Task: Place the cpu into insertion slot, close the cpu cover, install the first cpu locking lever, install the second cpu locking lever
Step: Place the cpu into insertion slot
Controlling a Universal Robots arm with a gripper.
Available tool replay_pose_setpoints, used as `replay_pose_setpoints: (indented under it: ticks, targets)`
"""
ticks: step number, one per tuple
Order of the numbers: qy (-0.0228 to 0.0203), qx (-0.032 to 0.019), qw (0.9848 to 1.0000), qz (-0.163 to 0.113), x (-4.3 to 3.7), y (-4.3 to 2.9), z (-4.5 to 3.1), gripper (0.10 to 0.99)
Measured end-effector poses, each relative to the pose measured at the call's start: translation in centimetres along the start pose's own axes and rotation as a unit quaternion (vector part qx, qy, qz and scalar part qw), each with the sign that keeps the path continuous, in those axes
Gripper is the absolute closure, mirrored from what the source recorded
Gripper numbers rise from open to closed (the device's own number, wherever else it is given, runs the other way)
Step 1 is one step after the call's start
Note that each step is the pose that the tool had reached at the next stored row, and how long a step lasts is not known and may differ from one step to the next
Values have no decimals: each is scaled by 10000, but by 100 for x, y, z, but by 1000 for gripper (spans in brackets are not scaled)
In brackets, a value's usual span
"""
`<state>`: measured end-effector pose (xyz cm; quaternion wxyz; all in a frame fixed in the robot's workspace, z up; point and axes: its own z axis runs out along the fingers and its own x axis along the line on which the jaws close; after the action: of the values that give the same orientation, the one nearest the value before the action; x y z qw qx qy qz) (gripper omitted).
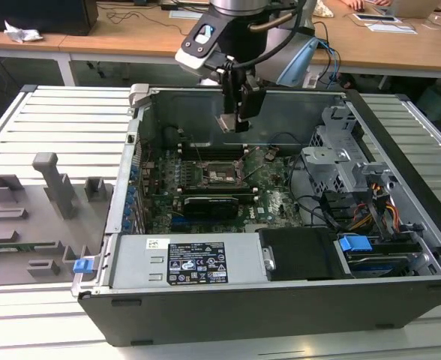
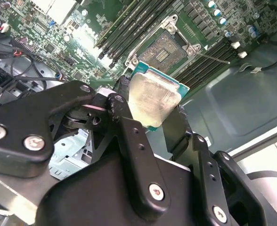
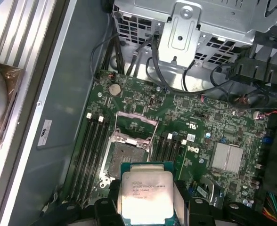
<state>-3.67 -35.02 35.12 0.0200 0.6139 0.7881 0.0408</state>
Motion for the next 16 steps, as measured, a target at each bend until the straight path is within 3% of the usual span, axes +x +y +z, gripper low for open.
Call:
replay_pose_setpoints:
  ticks: [16]
  targets:
    - [-13,-1,9999,112,-2,-11,128,561]
